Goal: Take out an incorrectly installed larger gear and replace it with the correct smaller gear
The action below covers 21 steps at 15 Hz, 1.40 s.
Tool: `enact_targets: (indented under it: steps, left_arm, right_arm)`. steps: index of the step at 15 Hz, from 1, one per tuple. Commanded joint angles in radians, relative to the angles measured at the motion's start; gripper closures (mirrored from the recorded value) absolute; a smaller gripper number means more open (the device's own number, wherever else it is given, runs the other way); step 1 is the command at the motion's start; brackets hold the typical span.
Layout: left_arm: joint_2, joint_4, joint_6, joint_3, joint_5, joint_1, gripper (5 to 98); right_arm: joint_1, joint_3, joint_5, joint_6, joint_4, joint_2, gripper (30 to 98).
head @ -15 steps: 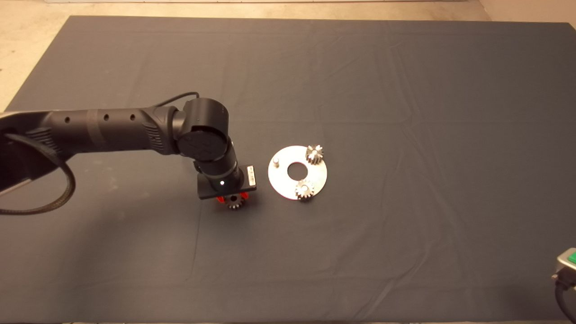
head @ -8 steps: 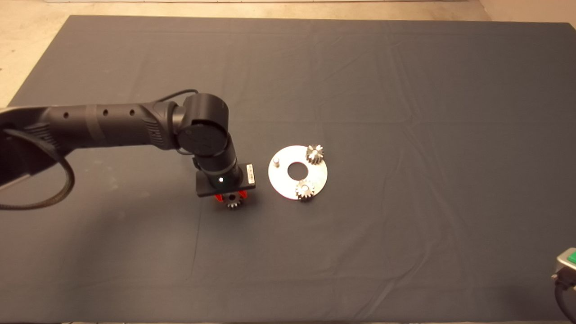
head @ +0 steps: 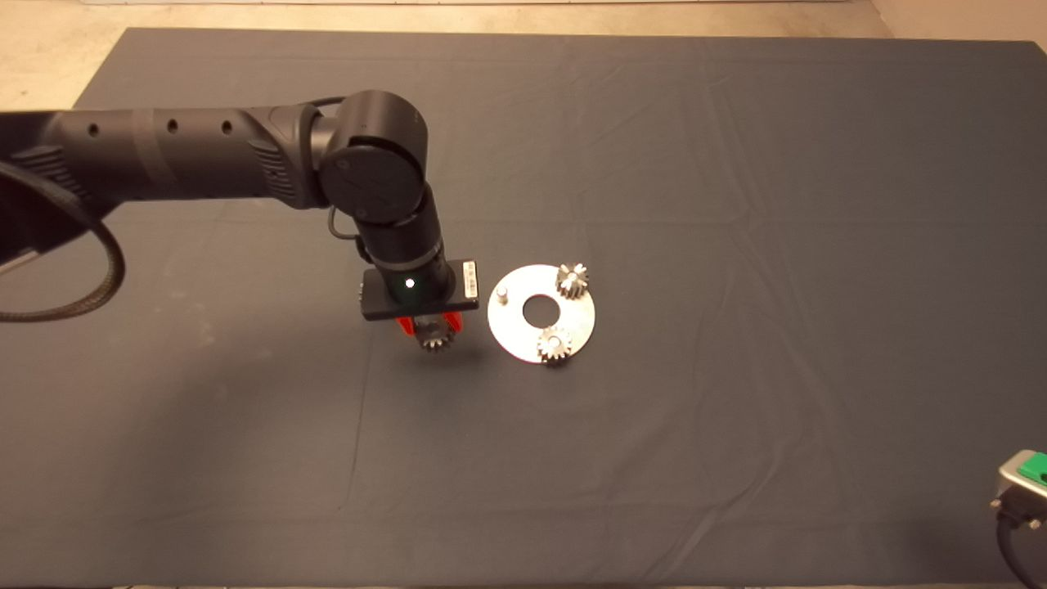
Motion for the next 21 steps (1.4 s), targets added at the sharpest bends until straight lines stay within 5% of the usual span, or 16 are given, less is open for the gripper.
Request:
enact_targets:
  steps: [1, 6, 11, 21]
  left_arm:
    - [0.071, -0.001, 0.007, -0.073, 0.056, -0.013, 70.7]
    - [0.116, 0.066, 0.068, -0.197, 0.032, -0.011, 70.7]
    - [0.165, 0.109, 0.089, -0.263, 0.034, 0.002, 70.7]
    - [0.24, 0.109, 0.108, -0.328, 0.023, 0.004, 70.8]
  right_arm:
    - [-0.005, 0.002, -0.125, -0.001, -0.039, 0.005, 30.8]
    - [-0.006, 0.002, -0.126, -0.001, -0.039, -0.001, 30.8]
    - [-0.006, 0.002, -0.127, -0.001, -0.039, 0.0, 30.8]
    - [-0.008, 0.0, -0.127, -0.001, -0.041, 0.002, 30.8]
